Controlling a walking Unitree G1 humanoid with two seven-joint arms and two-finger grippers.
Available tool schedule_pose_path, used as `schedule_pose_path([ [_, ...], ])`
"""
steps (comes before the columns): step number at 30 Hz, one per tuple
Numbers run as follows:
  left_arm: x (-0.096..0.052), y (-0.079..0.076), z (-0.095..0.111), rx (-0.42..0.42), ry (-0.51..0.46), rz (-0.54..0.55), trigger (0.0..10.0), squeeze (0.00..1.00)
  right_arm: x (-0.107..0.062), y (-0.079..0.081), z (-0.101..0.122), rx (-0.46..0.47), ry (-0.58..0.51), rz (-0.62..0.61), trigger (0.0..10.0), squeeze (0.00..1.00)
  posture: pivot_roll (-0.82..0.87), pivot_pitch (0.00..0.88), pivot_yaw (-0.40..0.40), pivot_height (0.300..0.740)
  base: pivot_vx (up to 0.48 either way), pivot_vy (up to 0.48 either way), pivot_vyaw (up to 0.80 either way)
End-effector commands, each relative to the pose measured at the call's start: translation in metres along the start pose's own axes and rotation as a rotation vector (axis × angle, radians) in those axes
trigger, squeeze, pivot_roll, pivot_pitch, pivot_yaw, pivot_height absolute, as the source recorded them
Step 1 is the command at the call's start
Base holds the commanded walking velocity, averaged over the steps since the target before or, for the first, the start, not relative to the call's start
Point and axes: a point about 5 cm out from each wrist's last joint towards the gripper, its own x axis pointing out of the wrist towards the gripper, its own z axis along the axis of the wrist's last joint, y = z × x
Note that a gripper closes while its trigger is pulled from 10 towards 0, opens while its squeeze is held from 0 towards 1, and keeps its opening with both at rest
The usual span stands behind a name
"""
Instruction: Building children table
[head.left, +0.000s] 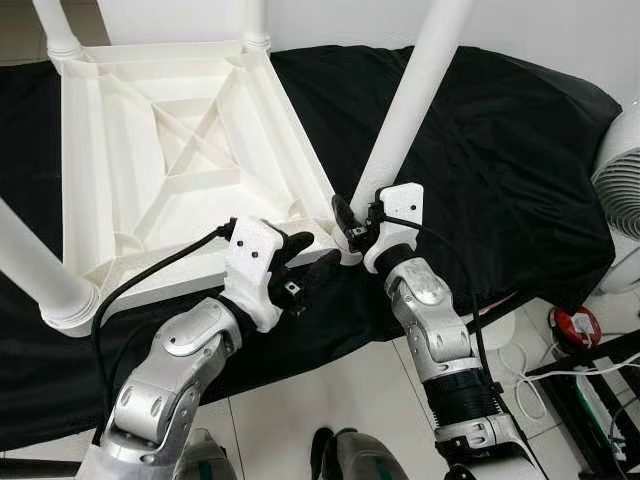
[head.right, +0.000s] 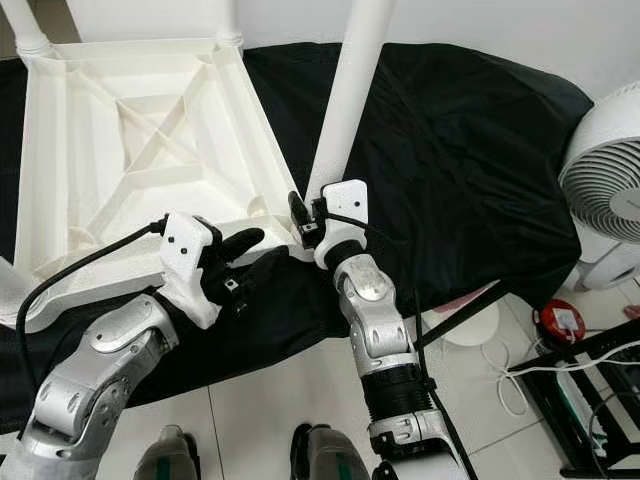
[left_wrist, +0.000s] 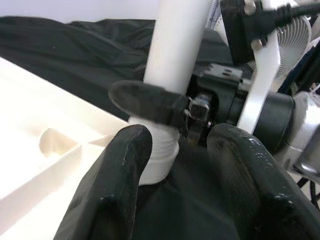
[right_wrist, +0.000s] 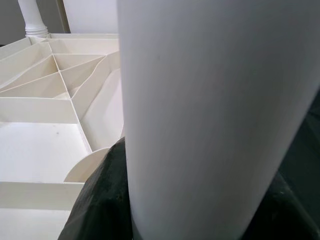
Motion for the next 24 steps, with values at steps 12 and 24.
schedule_pose_path([
  [12, 0.019, 0.006, 0.005, -0.016, -0.014, -0.077, 10.0, 0.0, -0.031, -0.045, -0.013, -0.07, 0.061, -0.257, 10.0, 1.0, 0.06, 0.081, 0.001, 0.74, 0.0, 0.0, 0.0],
  [24, 0.028, 0.019, 0.012, 0.049, -0.01, -0.126, 10.0, 0.0, -0.041, -0.021, -0.009, 0.021, 0.027, -0.465, 10.0, 1.0, 0.05, 0.063, 0.05, 0.74, 0.0, 0.0, 0.0],
])
